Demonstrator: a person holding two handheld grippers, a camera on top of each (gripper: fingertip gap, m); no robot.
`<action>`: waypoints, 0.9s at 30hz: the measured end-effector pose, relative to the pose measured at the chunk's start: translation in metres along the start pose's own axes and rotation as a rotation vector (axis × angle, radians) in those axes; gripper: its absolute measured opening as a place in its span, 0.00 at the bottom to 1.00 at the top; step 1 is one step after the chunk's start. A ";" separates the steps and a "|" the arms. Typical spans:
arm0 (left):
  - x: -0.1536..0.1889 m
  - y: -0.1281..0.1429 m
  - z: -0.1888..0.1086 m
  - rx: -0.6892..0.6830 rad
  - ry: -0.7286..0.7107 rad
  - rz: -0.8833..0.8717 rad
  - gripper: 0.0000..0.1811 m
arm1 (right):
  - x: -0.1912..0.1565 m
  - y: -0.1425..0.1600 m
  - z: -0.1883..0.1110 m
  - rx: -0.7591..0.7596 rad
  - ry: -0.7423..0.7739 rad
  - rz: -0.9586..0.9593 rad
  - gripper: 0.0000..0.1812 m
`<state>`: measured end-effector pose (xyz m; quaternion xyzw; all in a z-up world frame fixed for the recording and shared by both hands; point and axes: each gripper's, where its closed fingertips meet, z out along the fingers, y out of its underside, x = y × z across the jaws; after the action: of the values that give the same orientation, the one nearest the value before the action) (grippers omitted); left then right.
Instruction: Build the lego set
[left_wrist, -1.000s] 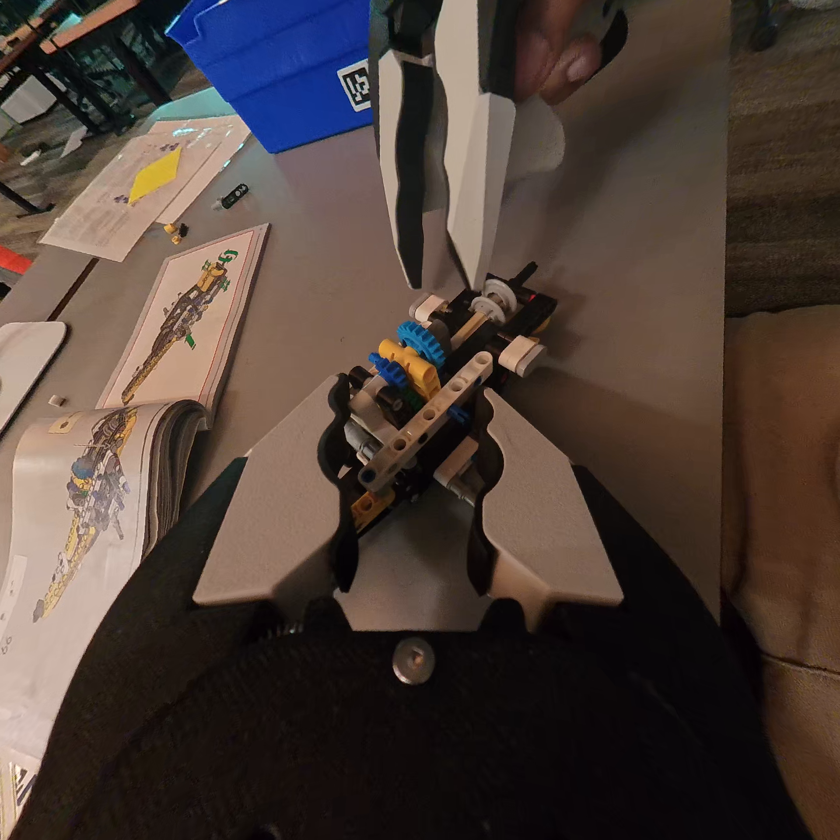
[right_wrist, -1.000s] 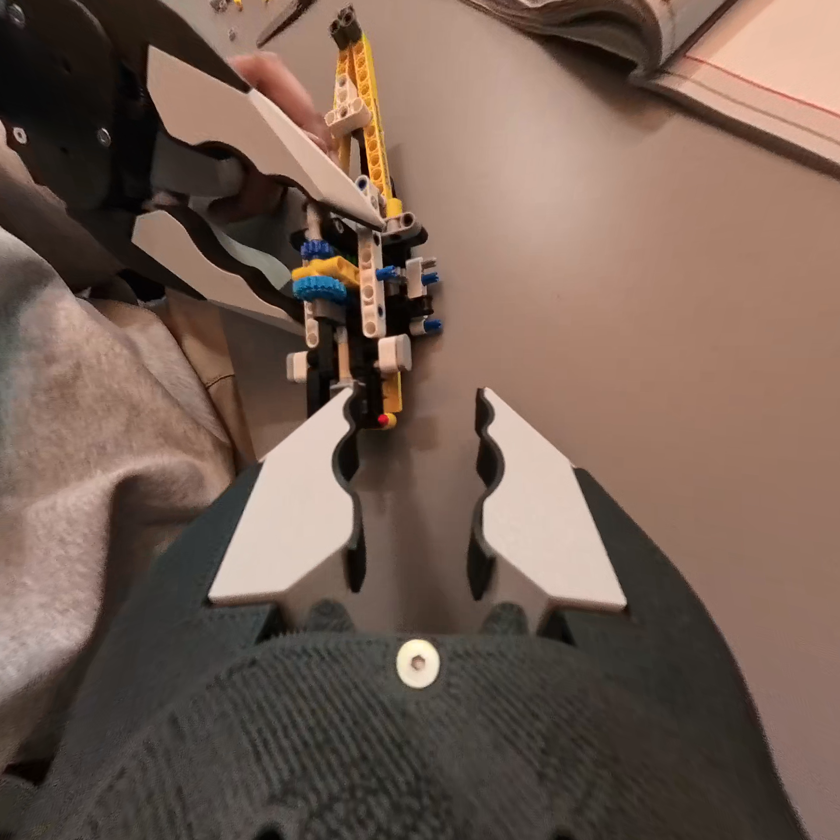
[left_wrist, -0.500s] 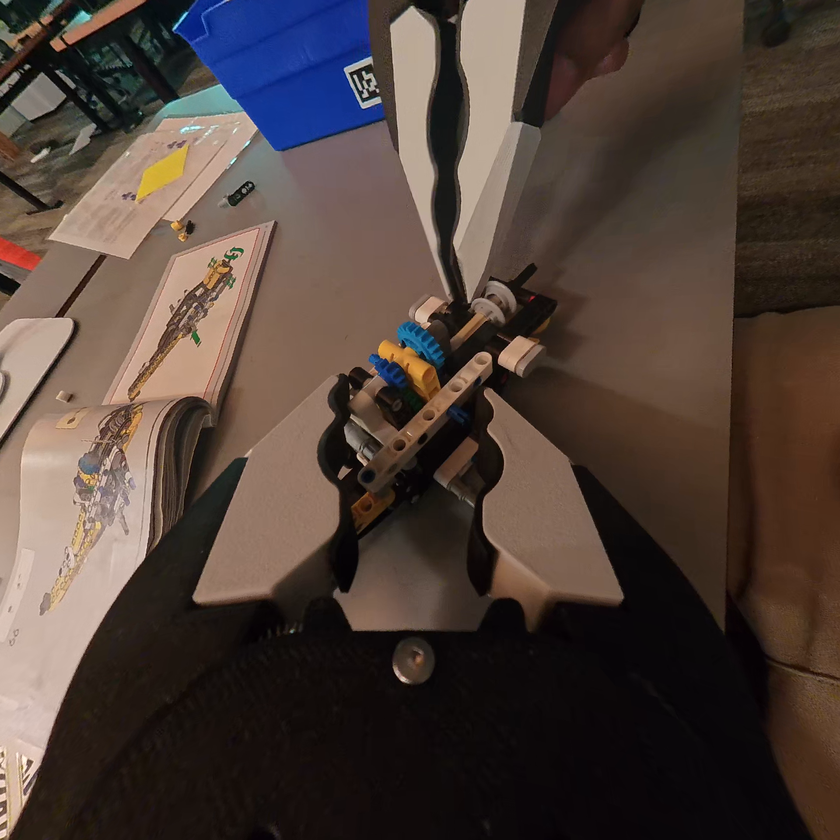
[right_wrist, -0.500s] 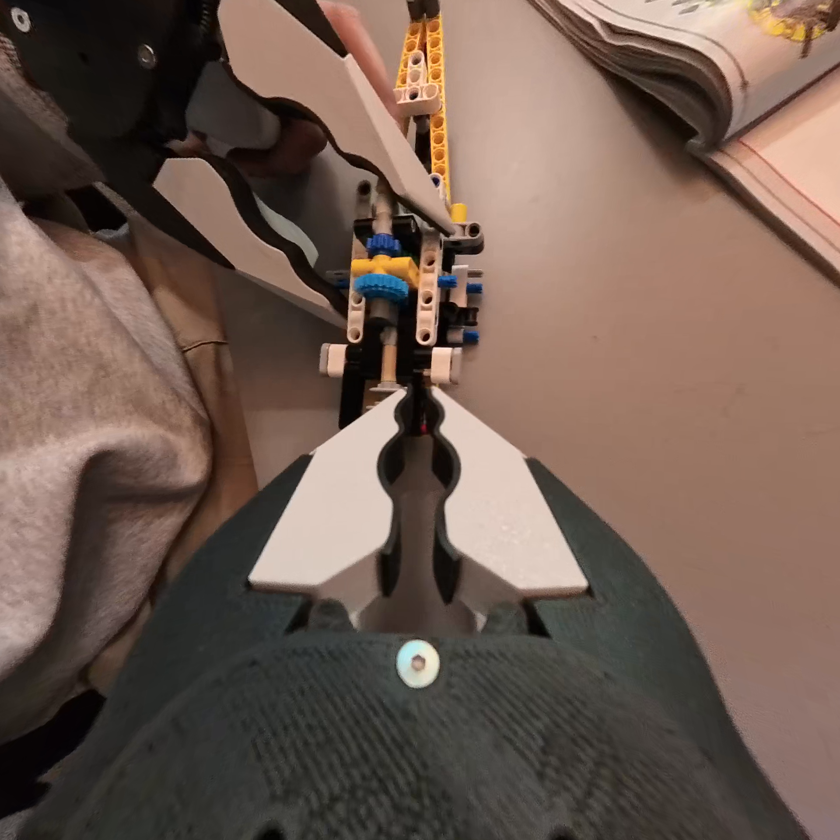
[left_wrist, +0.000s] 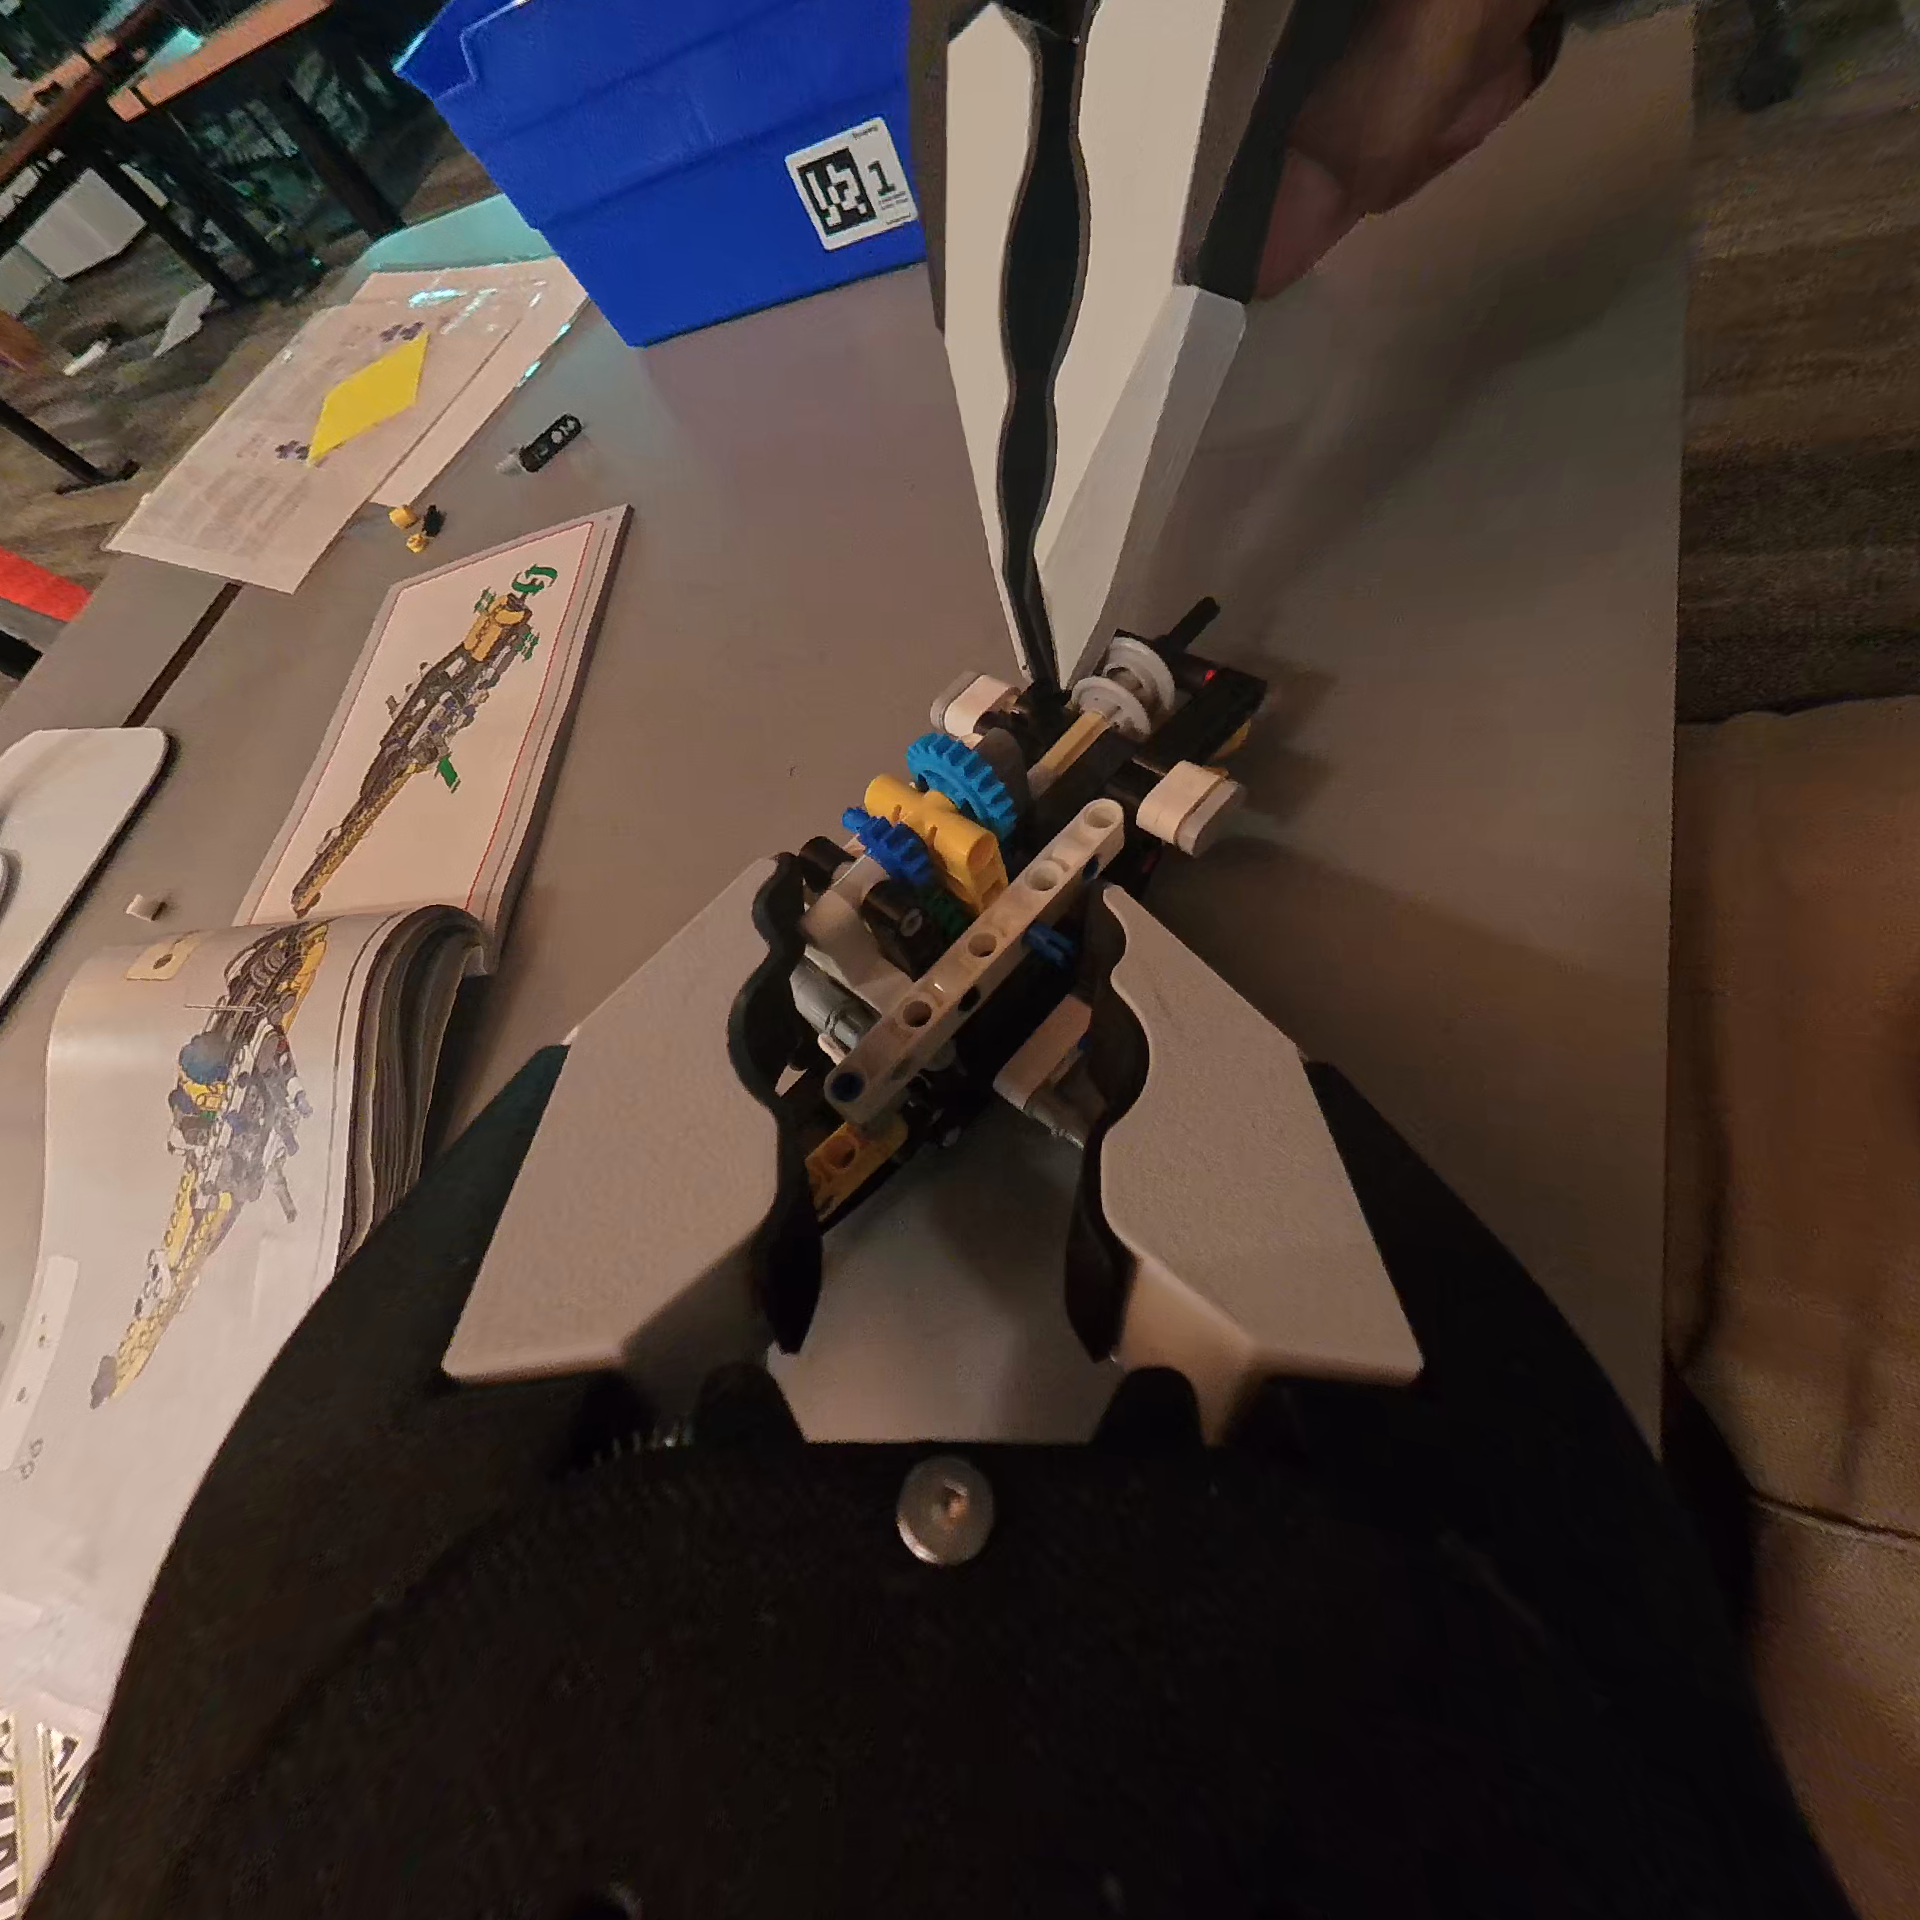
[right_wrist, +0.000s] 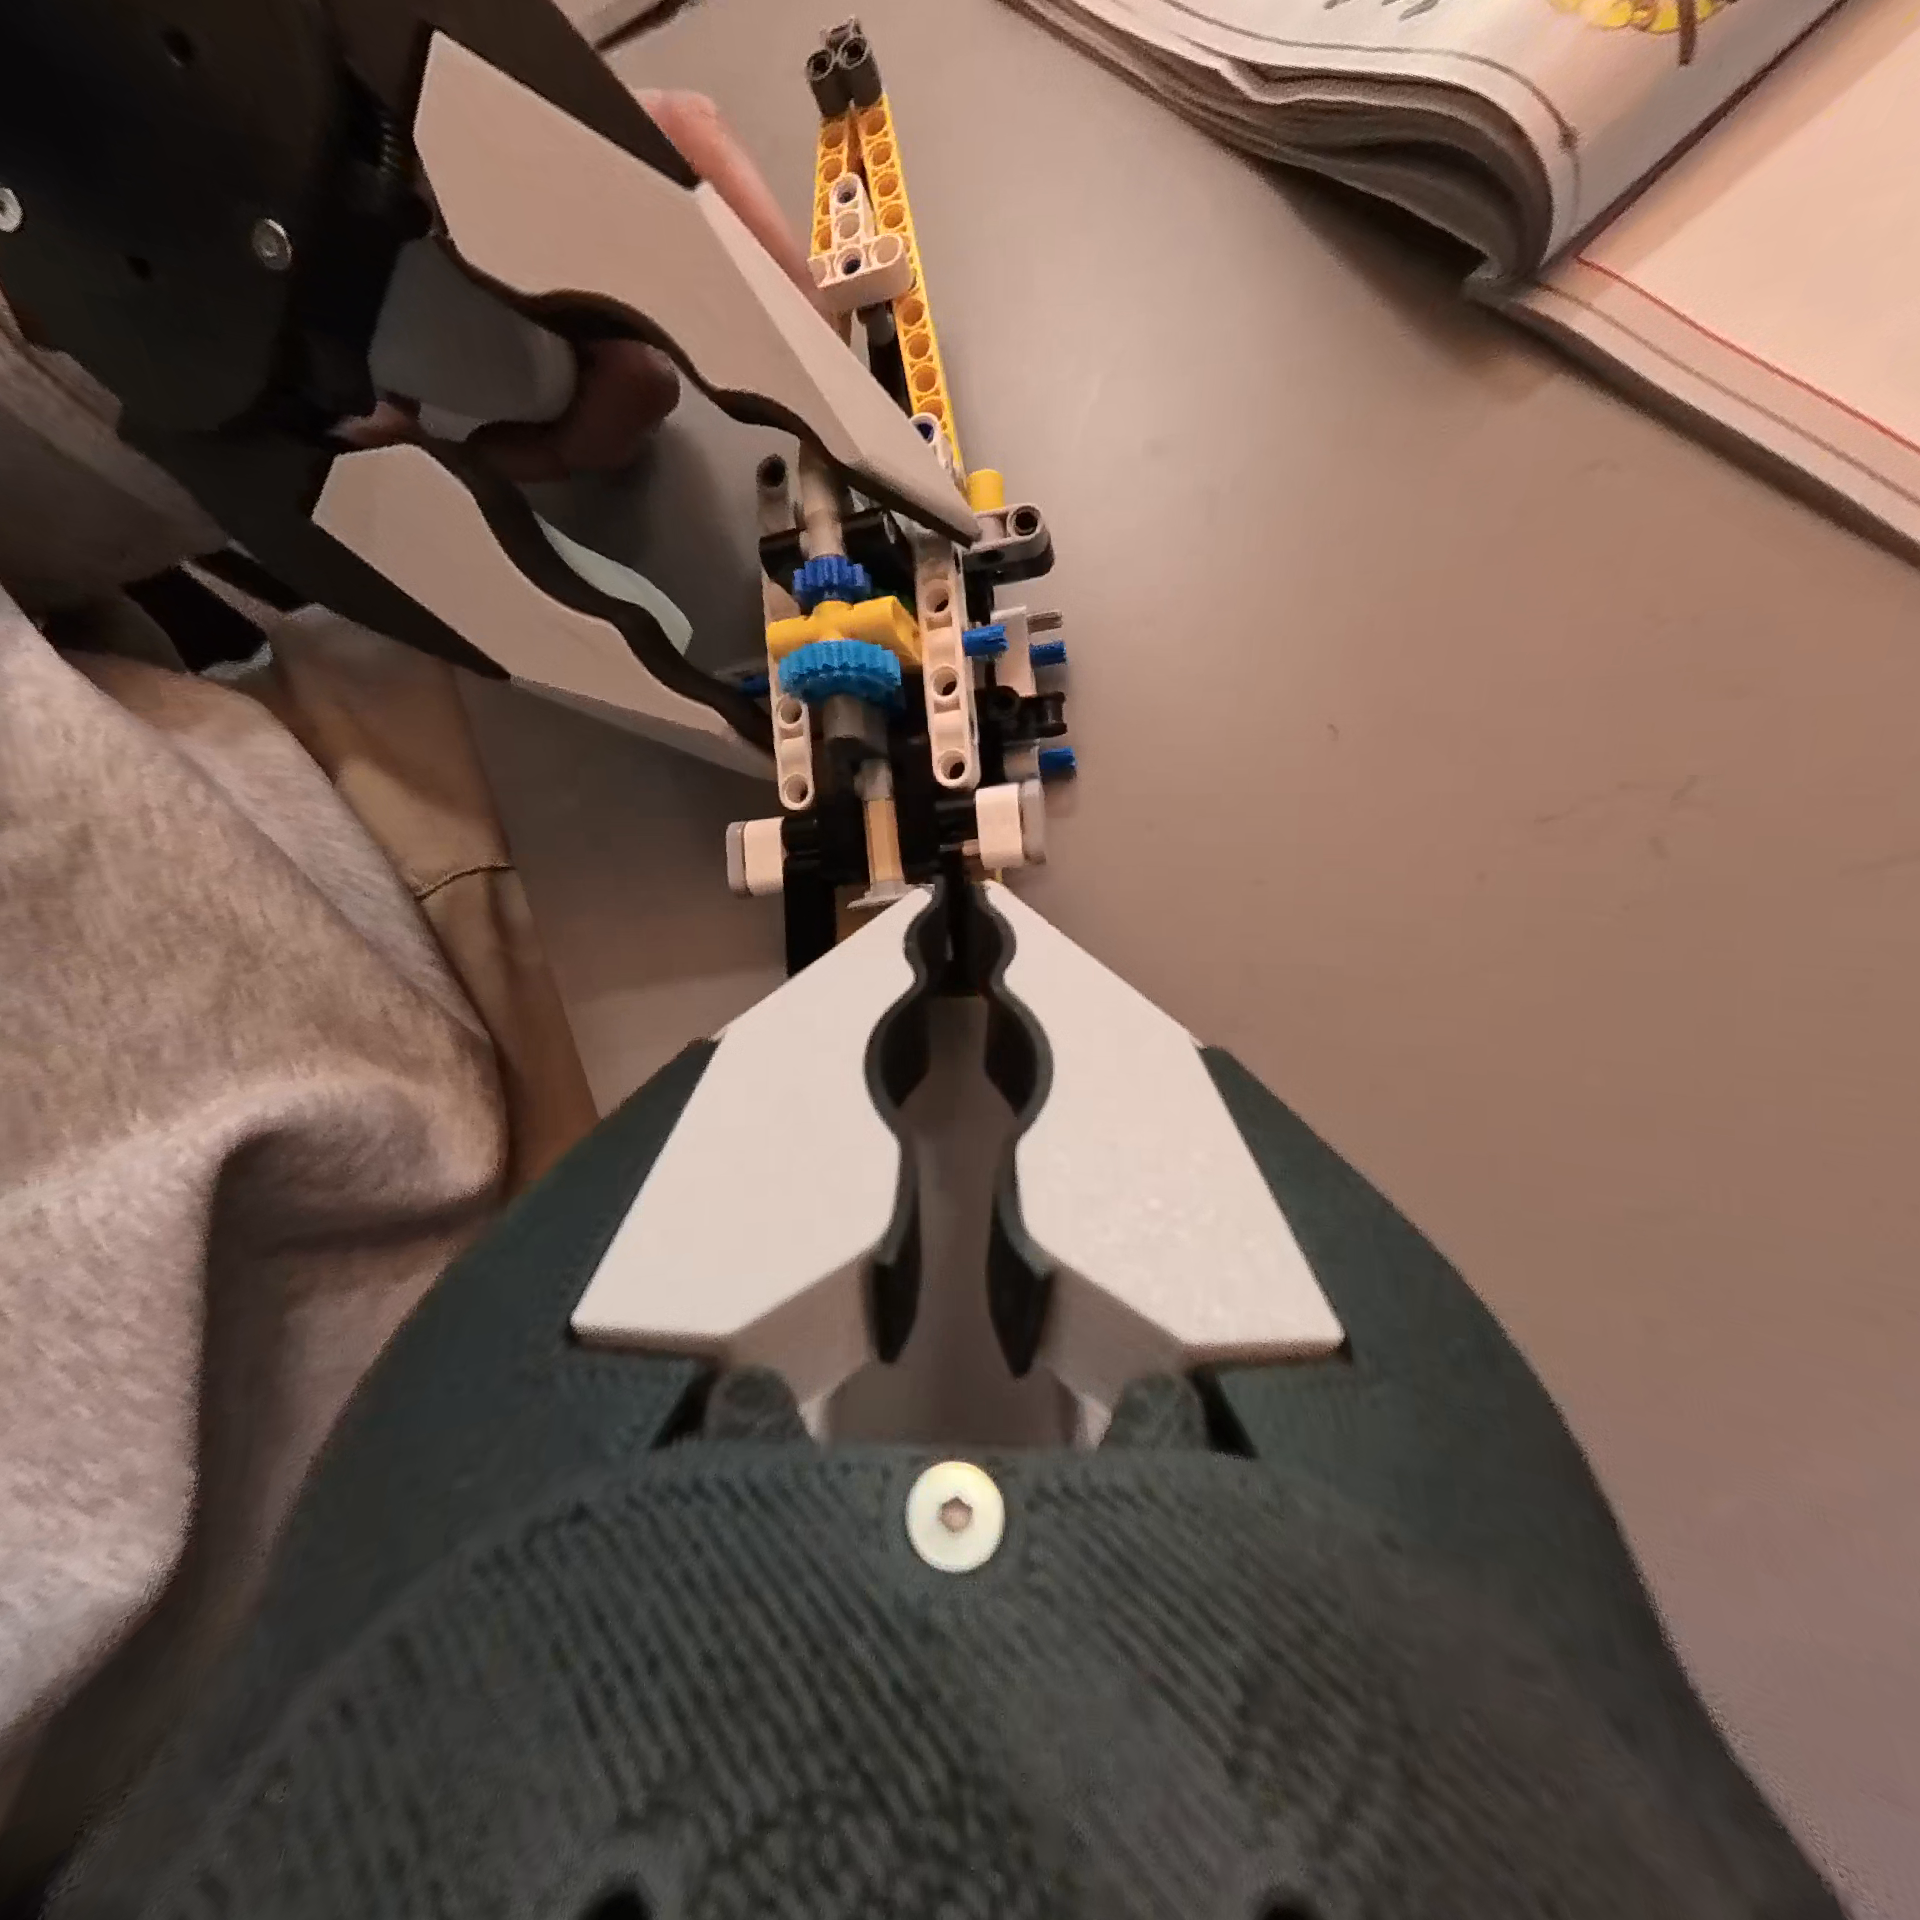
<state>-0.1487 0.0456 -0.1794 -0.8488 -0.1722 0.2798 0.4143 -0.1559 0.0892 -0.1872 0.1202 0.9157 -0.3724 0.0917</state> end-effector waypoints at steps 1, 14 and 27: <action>0.000 0.000 0.000 0.000 0.000 0.000 0.29 | 0.000 0.000 0.000 0.009 0.003 0.014 0.01; -0.004 0.001 0.000 -0.002 -0.009 -0.009 0.28 | 0.005 -0.004 0.000 0.109 0.055 0.180 0.01; -0.006 0.002 0.002 -0.006 -0.043 0.024 0.32 | 0.012 -0.006 -0.001 0.175 0.127 0.168 0.04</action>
<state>-0.1545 0.0427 -0.1800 -0.8457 -0.1715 0.3026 0.4046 -0.1688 0.0881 -0.1856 0.2275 0.8703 -0.4336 0.0537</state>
